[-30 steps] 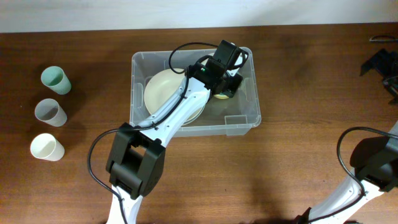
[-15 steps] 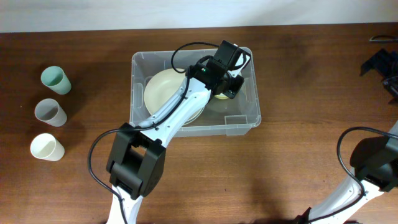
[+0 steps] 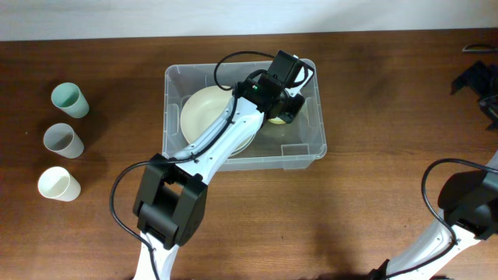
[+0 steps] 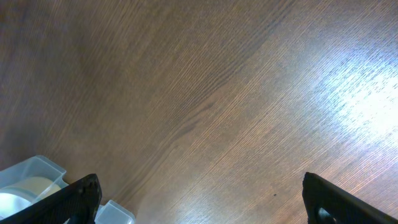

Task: Pack container
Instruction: 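Lower the white bowl onto the mint bowl and open the left gripper, then withdraw the left gripper back to the left side, then grasp the white cup on the table with the left gripper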

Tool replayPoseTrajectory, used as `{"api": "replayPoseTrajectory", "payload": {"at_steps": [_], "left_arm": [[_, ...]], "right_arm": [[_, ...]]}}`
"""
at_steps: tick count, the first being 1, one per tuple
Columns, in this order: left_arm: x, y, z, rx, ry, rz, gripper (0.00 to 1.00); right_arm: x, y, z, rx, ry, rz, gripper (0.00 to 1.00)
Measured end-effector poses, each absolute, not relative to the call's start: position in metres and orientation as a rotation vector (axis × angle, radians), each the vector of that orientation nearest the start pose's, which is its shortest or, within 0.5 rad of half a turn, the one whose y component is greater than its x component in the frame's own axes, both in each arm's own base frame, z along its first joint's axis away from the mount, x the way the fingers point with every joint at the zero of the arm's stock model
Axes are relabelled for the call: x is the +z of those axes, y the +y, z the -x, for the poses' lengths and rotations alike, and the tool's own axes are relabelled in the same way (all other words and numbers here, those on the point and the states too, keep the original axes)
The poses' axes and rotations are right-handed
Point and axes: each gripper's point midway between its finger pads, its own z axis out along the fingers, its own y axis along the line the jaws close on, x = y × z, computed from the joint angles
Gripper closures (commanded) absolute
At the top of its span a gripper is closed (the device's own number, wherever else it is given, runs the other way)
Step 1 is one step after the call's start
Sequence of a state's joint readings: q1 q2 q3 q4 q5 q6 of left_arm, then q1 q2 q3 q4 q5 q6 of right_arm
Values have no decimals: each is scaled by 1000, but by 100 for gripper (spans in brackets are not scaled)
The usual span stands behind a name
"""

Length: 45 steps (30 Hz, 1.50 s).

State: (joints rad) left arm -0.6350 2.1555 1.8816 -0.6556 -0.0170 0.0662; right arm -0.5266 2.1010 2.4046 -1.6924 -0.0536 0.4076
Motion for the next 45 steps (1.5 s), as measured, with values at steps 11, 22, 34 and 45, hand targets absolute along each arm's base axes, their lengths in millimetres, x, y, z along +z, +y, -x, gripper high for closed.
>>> {"api": "replayPoseTrajectory", "payload": {"at_steps": [11, 22, 34, 45], "left_arm": [[222, -243, -479, 207, 2361, -584, 1], [293, 49, -439, 374, 2504, 373, 1], [219, 145, -394, 250, 2683, 818, 1], [154, 163, -390, 229, 2716, 901, 1]], "right_arm": [[230, -200, -363, 63, 2642, -1324, 1], [230, -200, -362, 64, 2643, -1324, 1], [230, -200, -362, 63, 2643, -1324, 1], [230, -200, -362, 63, 2643, -1324, 1]]}}
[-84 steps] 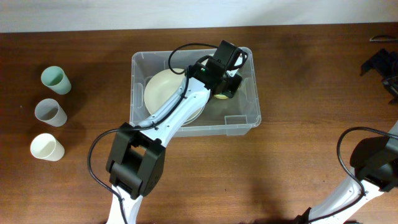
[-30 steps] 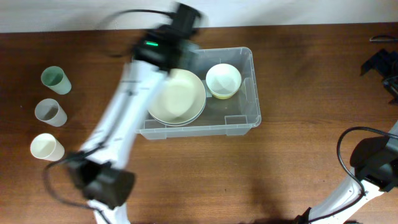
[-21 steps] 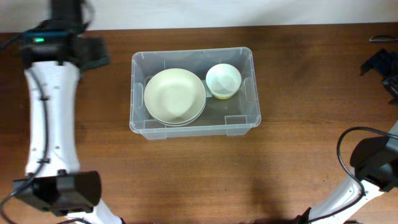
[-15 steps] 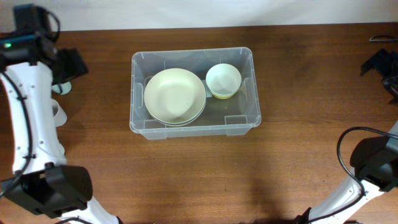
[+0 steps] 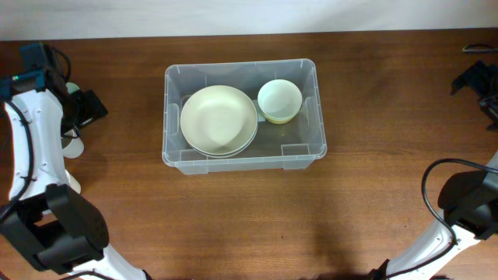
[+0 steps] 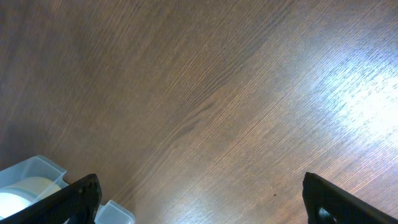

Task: Pack container
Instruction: 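Grasp the white cup on the table with the left gripper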

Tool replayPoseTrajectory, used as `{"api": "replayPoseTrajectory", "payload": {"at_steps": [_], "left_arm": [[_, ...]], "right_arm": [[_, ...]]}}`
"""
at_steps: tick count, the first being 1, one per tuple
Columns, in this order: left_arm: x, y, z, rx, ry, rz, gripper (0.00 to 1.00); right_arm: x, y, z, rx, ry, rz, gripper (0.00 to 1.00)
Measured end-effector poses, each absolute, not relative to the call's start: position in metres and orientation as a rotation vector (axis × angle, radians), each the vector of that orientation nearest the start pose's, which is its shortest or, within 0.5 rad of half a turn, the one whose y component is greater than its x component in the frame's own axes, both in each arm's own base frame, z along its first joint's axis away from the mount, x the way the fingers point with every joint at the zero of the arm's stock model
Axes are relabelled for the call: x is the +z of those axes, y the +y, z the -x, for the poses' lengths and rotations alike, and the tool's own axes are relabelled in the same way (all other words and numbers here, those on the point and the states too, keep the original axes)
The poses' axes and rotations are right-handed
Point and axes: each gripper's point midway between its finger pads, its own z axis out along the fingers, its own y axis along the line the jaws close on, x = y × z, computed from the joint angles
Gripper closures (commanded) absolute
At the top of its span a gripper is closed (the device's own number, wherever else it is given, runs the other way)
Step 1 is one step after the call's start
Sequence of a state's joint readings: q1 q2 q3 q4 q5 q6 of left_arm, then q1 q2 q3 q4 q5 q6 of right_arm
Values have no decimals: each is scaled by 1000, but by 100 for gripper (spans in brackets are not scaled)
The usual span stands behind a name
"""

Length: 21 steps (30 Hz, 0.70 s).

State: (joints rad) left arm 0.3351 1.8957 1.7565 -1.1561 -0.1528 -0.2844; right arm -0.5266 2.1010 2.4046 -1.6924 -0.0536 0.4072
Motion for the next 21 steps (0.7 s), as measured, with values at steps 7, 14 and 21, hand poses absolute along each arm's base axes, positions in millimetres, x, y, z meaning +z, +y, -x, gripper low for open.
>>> {"api": "replayPoseTrajectory", "payload": {"at_steps": [7, 14, 21], "left_arm": [[151, 184, -398, 253, 2675, 843, 4], [144, 199, -399, 276, 2693, 796, 4], [97, 200, -400, 272, 2819, 755, 4]], "right_arm": [[230, -200, -362, 63, 2643, -1324, 1], [230, -200, -362, 63, 2643, -1324, 1], [230, -200, -362, 63, 2643, -1324, 1]]}}
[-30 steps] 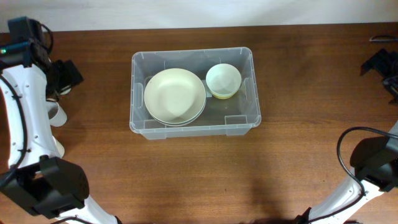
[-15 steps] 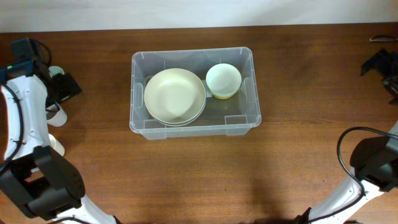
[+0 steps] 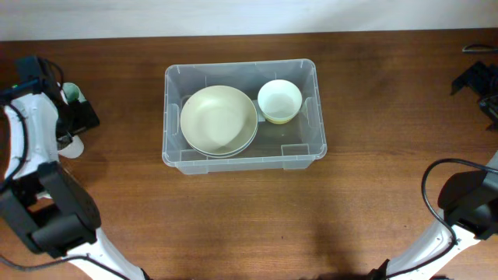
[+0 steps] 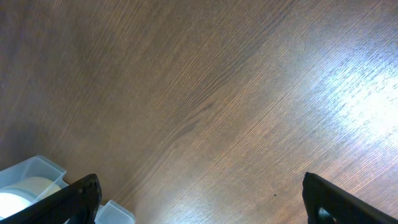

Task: Pack container
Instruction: 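Grasp the white cup on the table with the left gripper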

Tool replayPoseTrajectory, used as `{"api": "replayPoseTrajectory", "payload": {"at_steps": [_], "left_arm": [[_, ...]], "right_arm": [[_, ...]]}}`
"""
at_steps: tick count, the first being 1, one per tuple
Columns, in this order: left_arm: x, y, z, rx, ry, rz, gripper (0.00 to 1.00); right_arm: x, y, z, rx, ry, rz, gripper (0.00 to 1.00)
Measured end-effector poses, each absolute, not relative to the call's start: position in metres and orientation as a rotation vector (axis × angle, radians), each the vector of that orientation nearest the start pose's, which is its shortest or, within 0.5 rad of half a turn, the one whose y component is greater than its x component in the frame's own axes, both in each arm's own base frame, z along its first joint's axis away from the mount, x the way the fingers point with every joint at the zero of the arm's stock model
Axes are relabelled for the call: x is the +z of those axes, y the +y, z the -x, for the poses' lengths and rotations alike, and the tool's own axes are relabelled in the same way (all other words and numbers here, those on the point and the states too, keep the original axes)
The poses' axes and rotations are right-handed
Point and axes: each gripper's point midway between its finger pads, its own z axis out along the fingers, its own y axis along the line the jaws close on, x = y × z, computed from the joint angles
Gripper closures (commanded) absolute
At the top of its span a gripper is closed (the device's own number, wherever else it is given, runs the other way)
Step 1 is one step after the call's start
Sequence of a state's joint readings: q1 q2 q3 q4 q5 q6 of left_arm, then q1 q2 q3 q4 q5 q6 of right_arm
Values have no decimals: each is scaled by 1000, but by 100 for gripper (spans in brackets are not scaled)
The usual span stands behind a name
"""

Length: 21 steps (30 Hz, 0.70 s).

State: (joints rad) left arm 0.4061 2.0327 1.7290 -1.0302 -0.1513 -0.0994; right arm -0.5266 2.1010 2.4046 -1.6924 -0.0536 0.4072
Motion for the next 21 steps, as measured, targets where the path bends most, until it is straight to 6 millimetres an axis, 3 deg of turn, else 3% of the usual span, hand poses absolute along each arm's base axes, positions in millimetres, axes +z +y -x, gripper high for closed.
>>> {"api": "replayPoseTrajectory", "payload": {"at_steps": [4, 12, 16, 17, 21], "left_arm": [[83, 197, -402, 240, 2859, 718, 5], [76, 195, -408, 212, 2864, 678, 8], [60, 195, -406, 204, 2901, 680, 11], [56, 194, -406, 202, 2910, 681, 20], [53, 195, -408, 199, 2911, 672, 39]], "right_arm": [[230, -200, -362, 63, 2642, -1325, 1], [230, -200, -362, 63, 2643, -1324, 1], [230, -200, -362, 63, 2643, -1325, 1], [230, -200, -362, 63, 2643, -1324, 1], [230, -200, -362, 63, 2643, -1324, 1]]}}
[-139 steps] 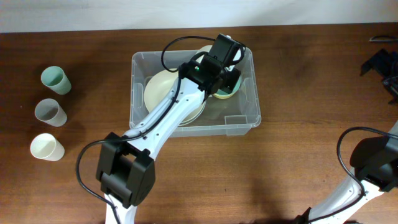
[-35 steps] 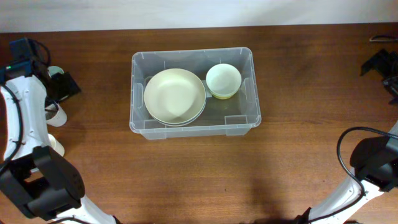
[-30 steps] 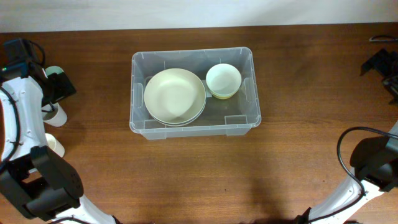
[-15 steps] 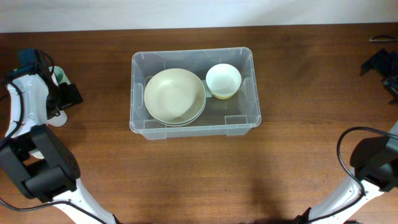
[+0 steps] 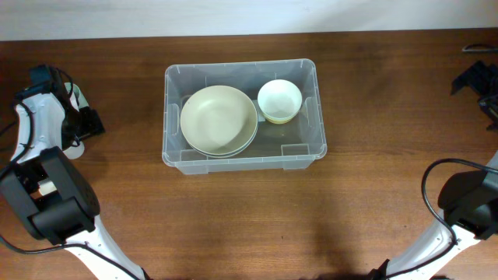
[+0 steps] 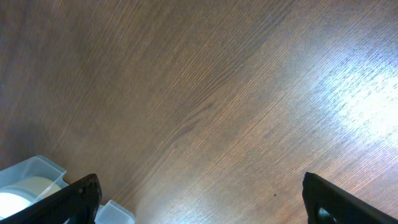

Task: Pack container
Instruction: 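Grasp the white cup on the table with the left gripper, then lift the white cup and carry it into the bin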

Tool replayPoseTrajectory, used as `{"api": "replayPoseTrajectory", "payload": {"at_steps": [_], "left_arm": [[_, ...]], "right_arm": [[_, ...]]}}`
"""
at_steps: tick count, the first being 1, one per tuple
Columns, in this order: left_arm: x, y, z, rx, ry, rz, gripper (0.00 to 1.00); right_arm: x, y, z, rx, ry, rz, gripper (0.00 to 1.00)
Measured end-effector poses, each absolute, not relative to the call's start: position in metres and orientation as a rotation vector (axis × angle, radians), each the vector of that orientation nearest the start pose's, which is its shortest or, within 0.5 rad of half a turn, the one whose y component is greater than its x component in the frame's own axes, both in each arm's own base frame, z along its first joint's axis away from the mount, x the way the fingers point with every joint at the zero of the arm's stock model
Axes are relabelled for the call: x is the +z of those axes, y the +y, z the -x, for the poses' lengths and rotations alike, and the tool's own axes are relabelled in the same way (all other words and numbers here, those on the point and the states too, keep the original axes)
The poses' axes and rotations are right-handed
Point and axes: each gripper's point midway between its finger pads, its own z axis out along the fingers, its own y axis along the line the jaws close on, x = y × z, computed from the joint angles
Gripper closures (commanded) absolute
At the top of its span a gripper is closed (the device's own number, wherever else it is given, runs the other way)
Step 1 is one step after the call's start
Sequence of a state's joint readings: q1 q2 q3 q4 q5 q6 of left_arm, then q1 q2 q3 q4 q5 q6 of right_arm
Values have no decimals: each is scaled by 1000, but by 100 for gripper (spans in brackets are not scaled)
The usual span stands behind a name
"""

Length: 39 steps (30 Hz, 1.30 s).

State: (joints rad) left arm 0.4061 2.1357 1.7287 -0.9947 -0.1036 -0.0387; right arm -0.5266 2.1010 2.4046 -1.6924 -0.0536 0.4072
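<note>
A clear plastic container (image 5: pixel 241 65) stands mid-table. Inside it lie a large cream plate (image 5: pixel 218 118) on the left and a small pale bowl (image 5: pixel 279 99) at the right rear. My left gripper (image 5: pixel 82 124) is at the table's far left, over the spot where cups stand; whether its fingers are open or shut does not show. Its arm covers most of the cups: only a sliver of a teal cup (image 5: pixel 77 94) and a pale cup's edge (image 5: pixel 71 148) show. My right gripper (image 6: pixel 200 194) is open over bare wood, holding nothing.
The right arm (image 5: pixel 476 78) sits at the table's far right edge. A corner of the container (image 6: pixel 31 171) shows at the lower left of the right wrist view. Brown wood surrounds the container on all sides.
My left gripper has shifted slightly toward the front and right among the cups, and now covers more of the teal cup. The right arm and the container's contents have not changed.
At first my left gripper was inside the container over the small bowl, with three cups standing free at the far left. Then the bowl lay in the container beside the plate and the gripper was at the far left by the cups. It has stayed among them since.
</note>
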Motion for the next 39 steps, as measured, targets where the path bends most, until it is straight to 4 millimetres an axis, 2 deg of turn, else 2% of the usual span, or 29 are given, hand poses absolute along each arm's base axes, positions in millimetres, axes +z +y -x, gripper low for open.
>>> {"api": "replayPoseTrajectory", "payload": {"at_steps": [1, 3, 5, 8, 21, 23, 27, 31, 33, 36, 39], "left_arm": [[53, 195, -408, 200, 2910, 669, 42], [53, 195, -409, 200, 2906, 668, 56], [54, 195, -410, 201, 2903, 665, 81], [54, 196, -410, 200, 2903, 667, 99], [54, 191, -411, 162, 2905, 658, 99], [56, 184, -414, 115, 2908, 647, 99], [66, 156, -427, 18, 2912, 575, 99], [94, 117, -452, -26, 2864, 429, 99], [116, 92, -463, -36, 2821, 334, 99], [162, 51, -477, -48, 2723, 192, 99], [210, 18, -482, -49, 2614, 84, 99]], "right_arm": [[230, -200, -362, 63, 2643, -1325, 1], [230, -200, -362, 63, 2643, -1324, 1], [230, -200, -362, 63, 2643, -1324, 1], [230, -200, -362, 63, 2643, -1324, 1], [230, -200, -362, 63, 2643, -1325, 1], [230, -200, -362, 63, 2643, -1324, 1], [230, -200, -362, 63, 2643, -1324, 1], [230, -200, -362, 63, 2643, -1324, 1], [230, -200, -362, 63, 2643, -1325, 1], [230, -200, -362, 63, 2643, -1324, 1], [230, -200, -362, 63, 2643, -1324, 1]]}}
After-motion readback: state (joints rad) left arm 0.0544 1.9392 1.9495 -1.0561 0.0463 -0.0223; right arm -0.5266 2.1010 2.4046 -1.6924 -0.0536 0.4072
